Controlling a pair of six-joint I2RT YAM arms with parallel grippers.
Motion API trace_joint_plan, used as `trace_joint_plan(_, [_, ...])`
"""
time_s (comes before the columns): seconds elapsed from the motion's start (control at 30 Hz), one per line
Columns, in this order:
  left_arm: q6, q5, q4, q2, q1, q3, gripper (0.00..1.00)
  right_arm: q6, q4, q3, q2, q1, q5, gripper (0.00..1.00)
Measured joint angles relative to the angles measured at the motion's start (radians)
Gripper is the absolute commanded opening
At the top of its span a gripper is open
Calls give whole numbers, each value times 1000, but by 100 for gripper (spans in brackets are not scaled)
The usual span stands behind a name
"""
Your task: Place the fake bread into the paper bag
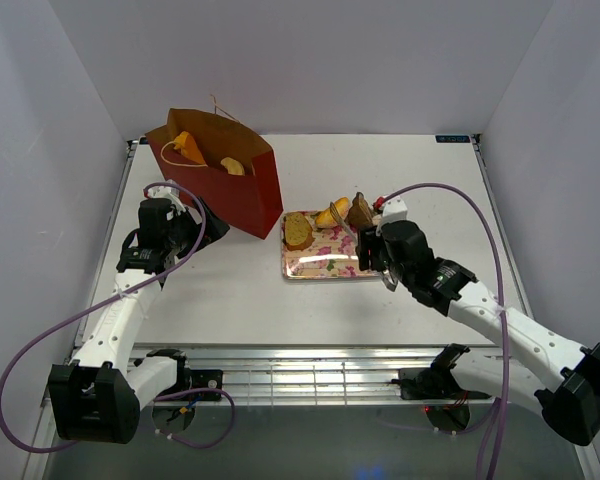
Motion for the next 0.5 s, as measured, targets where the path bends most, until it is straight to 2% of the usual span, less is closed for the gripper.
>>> trace_joint_plan(0.23, [0,6,0,0,0,0,98,59,33,13,100,-15,-17,65])
trace_joint_plan(0.5, [0,18,1,0,0,0,98,146,52,99,203,-44,-19,65])
